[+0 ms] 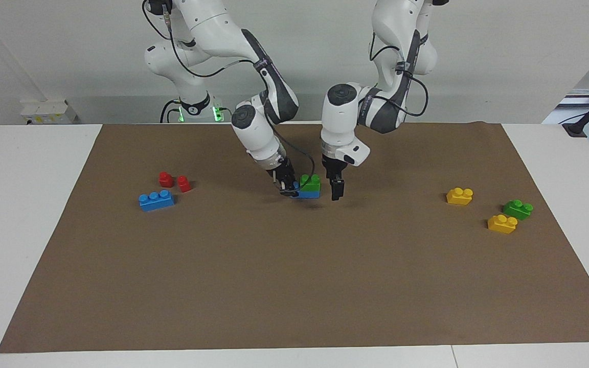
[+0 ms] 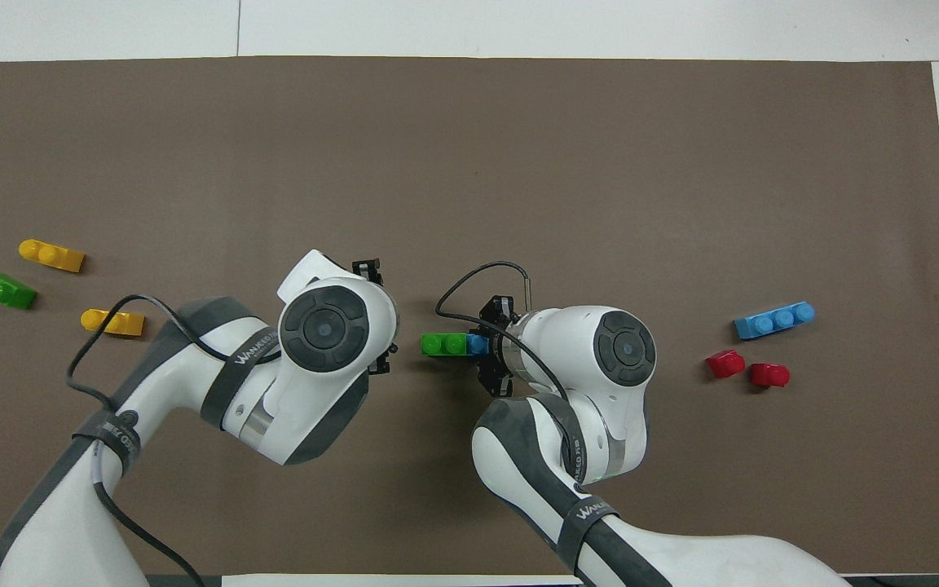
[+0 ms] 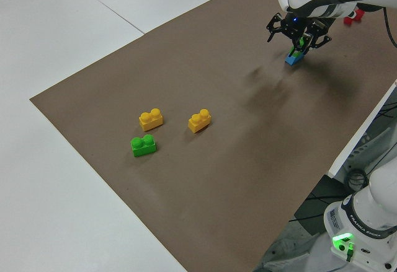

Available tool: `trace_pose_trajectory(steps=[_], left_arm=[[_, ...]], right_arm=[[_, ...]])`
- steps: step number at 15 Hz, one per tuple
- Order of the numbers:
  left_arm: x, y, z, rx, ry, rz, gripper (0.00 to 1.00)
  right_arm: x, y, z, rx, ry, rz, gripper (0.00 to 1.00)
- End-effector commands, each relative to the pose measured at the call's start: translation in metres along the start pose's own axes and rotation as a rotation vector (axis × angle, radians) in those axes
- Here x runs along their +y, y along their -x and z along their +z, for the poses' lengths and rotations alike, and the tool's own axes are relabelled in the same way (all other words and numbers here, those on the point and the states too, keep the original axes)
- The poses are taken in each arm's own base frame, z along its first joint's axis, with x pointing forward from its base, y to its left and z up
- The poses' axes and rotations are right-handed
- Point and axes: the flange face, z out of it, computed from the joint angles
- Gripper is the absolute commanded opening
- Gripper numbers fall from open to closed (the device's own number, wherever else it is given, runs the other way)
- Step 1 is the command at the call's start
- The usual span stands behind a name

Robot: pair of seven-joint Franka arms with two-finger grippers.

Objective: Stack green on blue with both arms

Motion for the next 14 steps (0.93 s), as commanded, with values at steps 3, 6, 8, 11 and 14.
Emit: trace_pose_trajectory(steps=[3,6,8,11,14], left_arm=[[0.035,-0.053,-0.012,0.031,-0.001,0.056,1.00],[0.049,-0.079,-0.011,0.035,-0.001,0.137,1.00],[0.058,-0.101,-0.010,0.041,-0.006,0.176,1.00],[0.069,-0.131,-0.007,0.046,-0.012,0.237,1.00],[0.077,-0.159,-0.005,0.051,-0.019,0.328,1.00]], right_arm=[[-0.017,-0.015,-0.014,-0.021,0.017,0.028,0.72],[-0.028,-0.036,-0.022,-0.020,0.033,0.009,0.77],[-0.038,-0.056,-0.032,-0.023,0.051,-0.008,0.80],[-0.053,-0.091,-0.058,-0.036,0.084,-0.139,0.95],[-0.066,-0.130,-0.096,-0.058,0.098,-0.398,1.00]])
